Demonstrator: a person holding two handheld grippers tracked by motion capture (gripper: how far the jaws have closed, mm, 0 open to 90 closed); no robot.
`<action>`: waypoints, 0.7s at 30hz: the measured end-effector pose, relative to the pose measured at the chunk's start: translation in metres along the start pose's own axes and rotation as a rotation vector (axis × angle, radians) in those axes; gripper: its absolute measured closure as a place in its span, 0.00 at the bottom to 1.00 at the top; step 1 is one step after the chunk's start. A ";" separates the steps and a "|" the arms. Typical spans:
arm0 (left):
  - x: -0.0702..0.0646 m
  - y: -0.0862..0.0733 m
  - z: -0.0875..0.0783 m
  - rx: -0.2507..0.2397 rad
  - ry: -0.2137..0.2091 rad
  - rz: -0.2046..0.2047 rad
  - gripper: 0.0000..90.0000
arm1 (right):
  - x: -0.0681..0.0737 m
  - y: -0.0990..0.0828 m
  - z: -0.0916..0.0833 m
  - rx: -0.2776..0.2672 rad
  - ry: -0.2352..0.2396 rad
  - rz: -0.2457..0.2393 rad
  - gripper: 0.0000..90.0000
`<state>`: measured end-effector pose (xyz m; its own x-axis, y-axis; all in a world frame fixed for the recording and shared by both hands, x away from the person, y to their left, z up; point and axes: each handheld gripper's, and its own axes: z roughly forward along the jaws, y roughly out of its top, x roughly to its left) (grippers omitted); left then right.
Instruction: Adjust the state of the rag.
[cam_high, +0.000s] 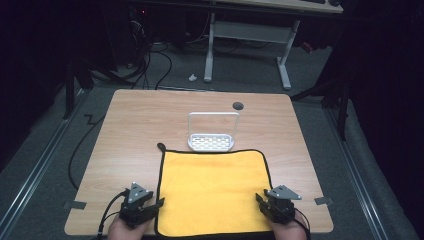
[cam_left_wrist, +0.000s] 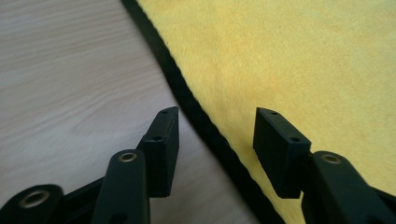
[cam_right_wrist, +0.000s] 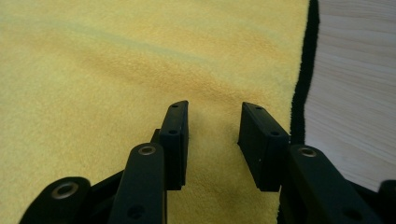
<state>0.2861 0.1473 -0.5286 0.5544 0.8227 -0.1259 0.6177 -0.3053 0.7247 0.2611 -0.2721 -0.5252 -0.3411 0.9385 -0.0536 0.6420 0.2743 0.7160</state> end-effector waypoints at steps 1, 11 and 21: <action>-0.004 0.004 0.005 0.003 -0.001 0.025 0.57 | -0.005 0.000 0.000 0.001 -0.011 0.005 0.70; -0.012 0.032 0.039 -0.030 -0.039 0.060 0.59 | -0.039 -0.004 -0.010 -0.017 -0.083 0.082 0.68; 0.031 0.083 0.077 -0.075 0.025 -0.025 0.61 | 0.078 0.020 -0.017 -0.154 0.117 -0.127 0.67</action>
<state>0.3976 0.1101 -0.5244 0.5241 0.8419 -0.1284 0.5873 -0.2481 0.7704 0.2358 -0.1972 -0.5030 -0.4956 0.8653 -0.0757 0.4795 0.3453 0.8068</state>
